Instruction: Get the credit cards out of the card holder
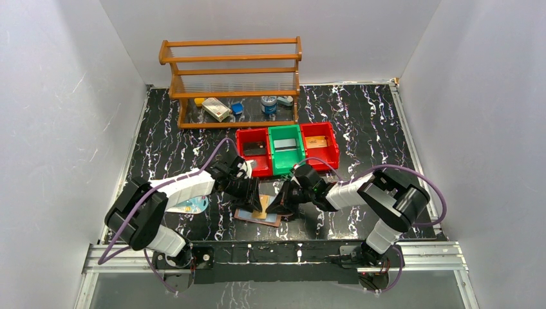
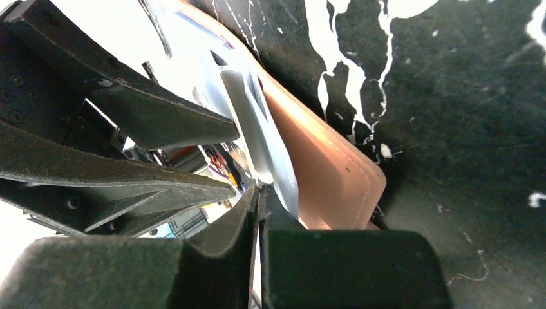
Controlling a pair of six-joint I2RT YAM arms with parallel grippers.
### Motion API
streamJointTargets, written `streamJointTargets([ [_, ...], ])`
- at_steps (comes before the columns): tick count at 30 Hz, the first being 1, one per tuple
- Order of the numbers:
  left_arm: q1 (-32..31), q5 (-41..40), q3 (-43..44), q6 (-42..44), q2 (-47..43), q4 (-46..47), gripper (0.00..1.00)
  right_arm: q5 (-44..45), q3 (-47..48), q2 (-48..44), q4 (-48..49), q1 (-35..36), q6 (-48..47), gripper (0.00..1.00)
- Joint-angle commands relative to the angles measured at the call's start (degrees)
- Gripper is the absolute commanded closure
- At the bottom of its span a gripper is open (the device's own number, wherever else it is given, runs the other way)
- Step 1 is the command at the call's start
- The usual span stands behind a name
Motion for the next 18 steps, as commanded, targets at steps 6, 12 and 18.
streamJointTargets([
  [6, 0.0, -4.0, -2.8, 2.1, 0.6, -3.3, 0.57, 0.9, 0.0, 1.7, 8.1, -0.1, 1.9, 0.79],
  [12, 0.0, -3.8, -2.8, 2.2, 0.5, -3.3, 0.58, 2.8, 0.8, 1.5, 7.6, -0.1, 1.5, 0.77],
  [18, 0.0, -3.7, -2.8, 1.8, 0.0, -3.3, 0.58, 4.1, 1.0, 2.0, 8.1, 0.2, 0.9, 0.77],
])
